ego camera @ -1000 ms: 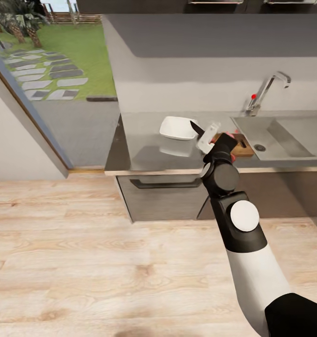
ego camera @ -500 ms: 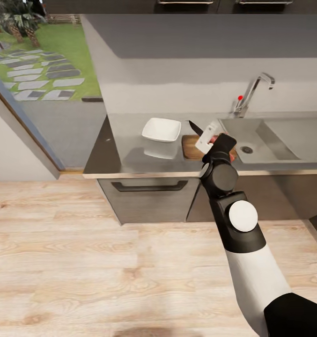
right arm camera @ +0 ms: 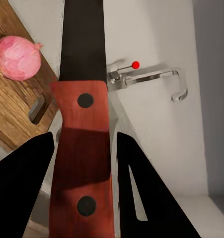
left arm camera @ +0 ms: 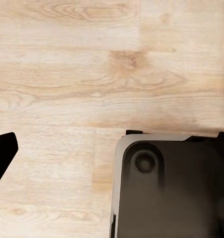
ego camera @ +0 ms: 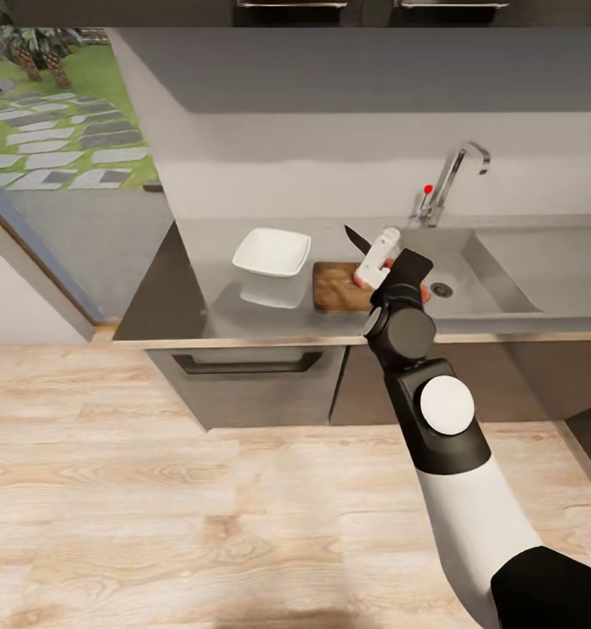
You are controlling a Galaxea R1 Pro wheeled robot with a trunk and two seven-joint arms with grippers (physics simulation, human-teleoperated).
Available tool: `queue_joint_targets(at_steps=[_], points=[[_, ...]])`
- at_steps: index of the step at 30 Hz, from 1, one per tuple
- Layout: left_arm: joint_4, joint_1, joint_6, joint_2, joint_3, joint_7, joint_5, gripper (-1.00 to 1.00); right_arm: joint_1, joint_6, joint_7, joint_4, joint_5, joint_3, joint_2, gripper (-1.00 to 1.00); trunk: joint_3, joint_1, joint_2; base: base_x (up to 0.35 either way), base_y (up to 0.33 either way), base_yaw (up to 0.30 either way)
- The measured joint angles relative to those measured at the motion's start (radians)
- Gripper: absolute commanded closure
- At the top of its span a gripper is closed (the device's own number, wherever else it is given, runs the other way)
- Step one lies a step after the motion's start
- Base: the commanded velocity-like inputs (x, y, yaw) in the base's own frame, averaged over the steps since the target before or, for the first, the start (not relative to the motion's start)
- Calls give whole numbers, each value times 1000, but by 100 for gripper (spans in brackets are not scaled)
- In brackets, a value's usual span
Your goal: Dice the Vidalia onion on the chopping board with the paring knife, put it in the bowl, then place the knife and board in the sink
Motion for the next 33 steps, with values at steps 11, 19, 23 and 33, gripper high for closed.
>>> queue_joint_targets(at_steps=[11,19,23,33], points=[[0,0,-1,0,0,0,0,-100,1,9,0,18,0,69,12,100,0,0,0,94,-260,0],[1,0,0,-1,0,0,0,-100,2,11,5,33,0,101,16,100,0,0,0,2,-270,0],[1,0,-1,-1,1,0,-1,-100,2,41,6,48,-1,135,22,100,0,0,0,0,-46,0],[1,0,0,-1,1,0,-1,-100,2,65,7,73,-2,189,25,100,0,0,0,96,-14,0]])
